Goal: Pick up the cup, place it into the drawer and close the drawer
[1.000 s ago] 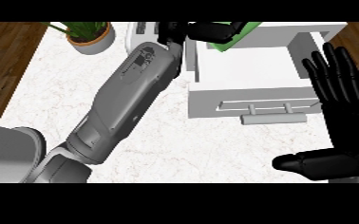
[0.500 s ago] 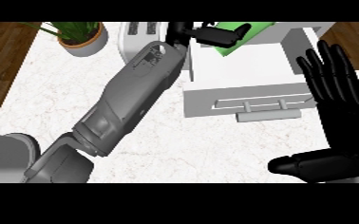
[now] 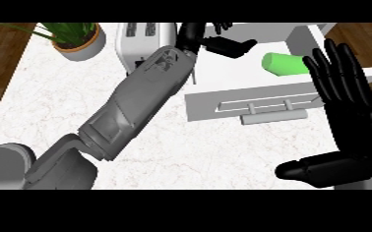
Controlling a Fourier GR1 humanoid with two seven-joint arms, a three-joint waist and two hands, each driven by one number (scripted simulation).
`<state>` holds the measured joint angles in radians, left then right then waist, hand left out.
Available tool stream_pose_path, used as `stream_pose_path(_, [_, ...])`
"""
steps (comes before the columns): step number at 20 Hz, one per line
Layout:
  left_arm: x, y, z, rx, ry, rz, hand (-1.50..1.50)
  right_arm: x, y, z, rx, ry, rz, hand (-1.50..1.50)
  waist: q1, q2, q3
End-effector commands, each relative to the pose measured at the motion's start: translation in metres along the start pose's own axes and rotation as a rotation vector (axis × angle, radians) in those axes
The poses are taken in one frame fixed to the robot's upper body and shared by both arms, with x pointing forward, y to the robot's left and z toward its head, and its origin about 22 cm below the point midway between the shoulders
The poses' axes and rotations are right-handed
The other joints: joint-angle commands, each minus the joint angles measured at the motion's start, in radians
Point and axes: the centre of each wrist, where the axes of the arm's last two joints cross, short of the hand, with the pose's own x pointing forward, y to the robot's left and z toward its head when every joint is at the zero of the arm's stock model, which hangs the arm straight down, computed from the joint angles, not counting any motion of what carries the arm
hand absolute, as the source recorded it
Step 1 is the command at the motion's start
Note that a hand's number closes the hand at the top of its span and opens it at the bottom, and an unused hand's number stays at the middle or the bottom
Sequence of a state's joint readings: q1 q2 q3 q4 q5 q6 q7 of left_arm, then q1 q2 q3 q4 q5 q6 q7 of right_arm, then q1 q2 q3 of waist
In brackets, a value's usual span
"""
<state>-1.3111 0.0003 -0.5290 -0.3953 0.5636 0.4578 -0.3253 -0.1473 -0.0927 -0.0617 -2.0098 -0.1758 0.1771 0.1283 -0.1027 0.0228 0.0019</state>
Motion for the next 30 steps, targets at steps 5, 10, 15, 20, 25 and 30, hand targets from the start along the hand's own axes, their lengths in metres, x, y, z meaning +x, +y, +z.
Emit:
stream_pose_path(5, [-0.015,-0.007,0.015,0.013,0.008,0.003,-1.5,-0.001,0.006,-0.005,0.022,-0.021,-0.028,-1.5,-0.019,0.005,0.0])
stream_pose_path(10, [0.009,-0.01,0.004,-0.007,-0.065,0.148,-1.5,0.0,-0.005,0.001,0.017,-0.032,-0.095,-1.5,-0.002,0.0,0.0])
stream_pose_path(15, [0.027,-0.011,-0.002,0.008,-0.163,0.277,-1.5,-0.001,-0.016,0.016,0.036,0.018,-0.115,-1.5,0.039,-0.011,-0.001])
stream_pose_path(20, [0.013,0.0,0.003,0.027,-0.104,0.359,-1.5,0.012,-0.022,0.02,0.054,-0.008,-0.071,1.5,0.086,-0.021,-0.002])
stream_pose_path(25, [0.027,0.031,0.004,0.076,-0.121,0.377,-1.5,0.014,-0.037,0.014,0.169,0.051,0.105,1.5,0.122,-0.03,-0.002])
stream_pose_path(30, [0.005,0.069,0.036,0.13,-0.07,0.423,-1.5,0.028,-0.028,0.027,0.197,0.087,0.207,1.5,0.142,-0.041,-0.003])
